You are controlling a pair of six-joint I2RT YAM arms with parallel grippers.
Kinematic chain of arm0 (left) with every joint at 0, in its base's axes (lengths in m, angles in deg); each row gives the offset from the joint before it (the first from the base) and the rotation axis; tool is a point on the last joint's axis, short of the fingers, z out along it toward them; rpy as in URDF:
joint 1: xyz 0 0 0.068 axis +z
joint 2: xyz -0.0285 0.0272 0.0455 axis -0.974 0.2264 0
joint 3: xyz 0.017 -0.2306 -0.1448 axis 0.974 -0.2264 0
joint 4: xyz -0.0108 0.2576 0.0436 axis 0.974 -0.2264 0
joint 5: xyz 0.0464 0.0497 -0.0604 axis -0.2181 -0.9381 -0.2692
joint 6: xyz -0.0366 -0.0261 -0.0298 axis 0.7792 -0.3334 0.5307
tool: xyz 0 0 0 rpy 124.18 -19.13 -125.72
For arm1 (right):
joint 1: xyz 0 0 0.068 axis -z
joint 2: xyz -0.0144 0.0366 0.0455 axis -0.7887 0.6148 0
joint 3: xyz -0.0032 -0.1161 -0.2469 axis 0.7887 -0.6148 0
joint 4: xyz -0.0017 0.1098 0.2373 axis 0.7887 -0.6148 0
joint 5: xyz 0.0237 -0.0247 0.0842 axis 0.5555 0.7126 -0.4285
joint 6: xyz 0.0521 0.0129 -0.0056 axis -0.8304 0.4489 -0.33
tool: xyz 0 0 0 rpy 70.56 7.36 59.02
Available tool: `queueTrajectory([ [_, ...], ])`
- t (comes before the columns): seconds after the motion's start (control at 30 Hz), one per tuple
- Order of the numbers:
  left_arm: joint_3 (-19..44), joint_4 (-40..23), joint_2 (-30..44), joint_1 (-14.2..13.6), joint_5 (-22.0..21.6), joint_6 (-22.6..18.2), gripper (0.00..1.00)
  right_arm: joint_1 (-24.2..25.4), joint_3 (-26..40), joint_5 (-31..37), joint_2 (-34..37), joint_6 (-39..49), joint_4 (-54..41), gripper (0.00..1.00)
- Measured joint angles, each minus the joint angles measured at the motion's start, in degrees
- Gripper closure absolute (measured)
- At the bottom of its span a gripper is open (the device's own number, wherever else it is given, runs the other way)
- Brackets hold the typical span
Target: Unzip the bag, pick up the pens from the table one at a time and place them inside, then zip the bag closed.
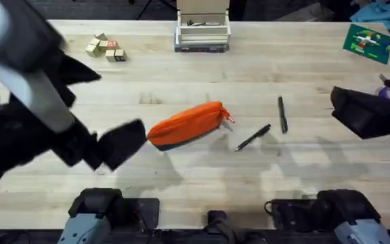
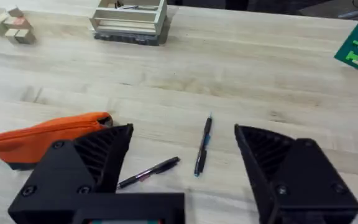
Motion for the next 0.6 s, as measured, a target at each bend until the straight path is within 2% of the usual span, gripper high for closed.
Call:
queueTrajectory([
  [0.13,0.0,-2.5,0.0,0.0,1.0,-8.9,0.007,0.0,0.0,0.0,0.0,0.0,0.0,0.004],
  [0.23,-0.3,-2.4,0.0,0.0,1.3,-12.8,0.008,0.0,0.0,0.0,0.0,0.0,0.0,0.004],
  [0.37,-2.6,-2.0,0.0,0.0,1.5,-15.8,0.007,0.0,0.0,0.0,0.0,0.0,0.0,0.004],
  [0.6,-7.8,-0.6,0.1,0.0,1.8,-17.5,0.007,0.0,0.0,0.0,0.0,0.0,0.0,0.004],
])
